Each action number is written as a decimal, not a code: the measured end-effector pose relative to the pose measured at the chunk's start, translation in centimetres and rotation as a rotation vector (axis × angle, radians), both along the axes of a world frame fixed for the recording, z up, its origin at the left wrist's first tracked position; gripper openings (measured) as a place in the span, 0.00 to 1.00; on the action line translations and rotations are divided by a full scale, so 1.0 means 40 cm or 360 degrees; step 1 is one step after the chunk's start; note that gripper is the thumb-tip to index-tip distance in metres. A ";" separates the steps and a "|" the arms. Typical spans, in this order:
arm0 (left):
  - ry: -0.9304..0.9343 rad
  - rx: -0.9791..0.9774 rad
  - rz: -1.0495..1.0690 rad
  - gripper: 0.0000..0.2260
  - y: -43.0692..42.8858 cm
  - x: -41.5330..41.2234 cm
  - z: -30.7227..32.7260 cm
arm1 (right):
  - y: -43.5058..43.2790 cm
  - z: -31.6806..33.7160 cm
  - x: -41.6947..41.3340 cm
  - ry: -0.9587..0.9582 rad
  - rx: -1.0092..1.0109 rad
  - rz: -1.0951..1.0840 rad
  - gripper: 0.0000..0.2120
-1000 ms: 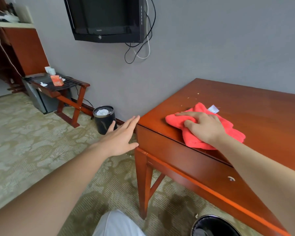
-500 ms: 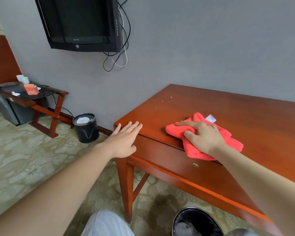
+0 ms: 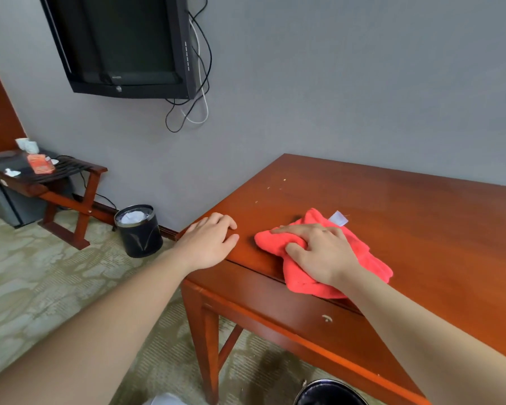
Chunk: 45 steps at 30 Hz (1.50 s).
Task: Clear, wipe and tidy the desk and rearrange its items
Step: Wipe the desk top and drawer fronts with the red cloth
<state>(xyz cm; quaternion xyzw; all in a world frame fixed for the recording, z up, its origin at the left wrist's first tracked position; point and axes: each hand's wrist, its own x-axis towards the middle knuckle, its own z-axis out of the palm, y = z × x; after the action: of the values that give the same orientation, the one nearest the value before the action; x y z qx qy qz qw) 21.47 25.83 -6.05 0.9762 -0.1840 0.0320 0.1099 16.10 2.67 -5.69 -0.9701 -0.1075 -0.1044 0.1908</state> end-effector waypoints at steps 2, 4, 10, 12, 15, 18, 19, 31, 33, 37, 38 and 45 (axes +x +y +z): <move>0.0027 0.0017 -0.0018 0.19 -0.012 0.031 -0.003 | -0.012 -0.004 0.043 -0.0002 -0.0031 -0.0179 0.21; 0.0043 0.0034 -0.0004 0.24 -0.008 0.071 -0.004 | -0.024 -0.006 0.088 -0.0008 -0.0021 -0.0352 0.20; 0.0263 0.0151 0.0211 0.47 0.075 0.181 -0.016 | -0.038 -0.003 0.268 -0.0015 0.0055 -0.0782 0.18; 0.0368 0.0064 0.0239 0.51 0.092 0.186 -0.034 | -0.027 -0.005 0.335 0.0017 0.0037 -0.0866 0.17; 0.0378 -0.0030 0.0230 0.52 0.096 0.189 -0.048 | 0.013 -0.002 0.424 0.0035 0.0002 -0.0843 0.18; 0.0409 -0.0002 0.0239 0.50 0.088 0.188 -0.041 | 0.055 0.006 0.469 0.0064 -0.0004 -0.0651 0.19; 0.0421 -0.0006 0.0242 0.49 0.087 0.190 -0.038 | 0.066 0.008 0.474 0.0065 0.0001 -0.0566 0.19; 0.0375 0.0269 0.0214 0.55 0.087 0.148 -0.023 | 0.148 0.027 0.351 0.0123 0.0097 0.0158 0.16; 0.0395 0.0323 0.0182 0.55 0.087 0.119 -0.022 | 0.138 0.025 0.316 0.0157 0.0163 0.0208 0.15; 0.0437 0.0340 0.0188 0.50 0.086 0.067 -0.016 | 0.105 0.019 0.250 0.0180 0.0254 0.0260 0.13; 0.0447 0.0337 0.0192 0.48 0.084 0.054 -0.016 | 0.094 0.017 0.234 0.0168 0.0251 0.0267 0.15; 0.0468 0.0338 0.0186 0.42 0.073 -0.025 -0.010 | 0.013 0.025 0.116 0.0117 0.0187 0.0181 0.17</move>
<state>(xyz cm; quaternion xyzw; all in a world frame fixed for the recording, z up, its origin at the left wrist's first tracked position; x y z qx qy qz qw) 20.46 28.75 -6.45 0.9856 -0.1111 -0.1243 0.0298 20.76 3.20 -4.70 -0.9527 -0.1490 -0.0637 0.2570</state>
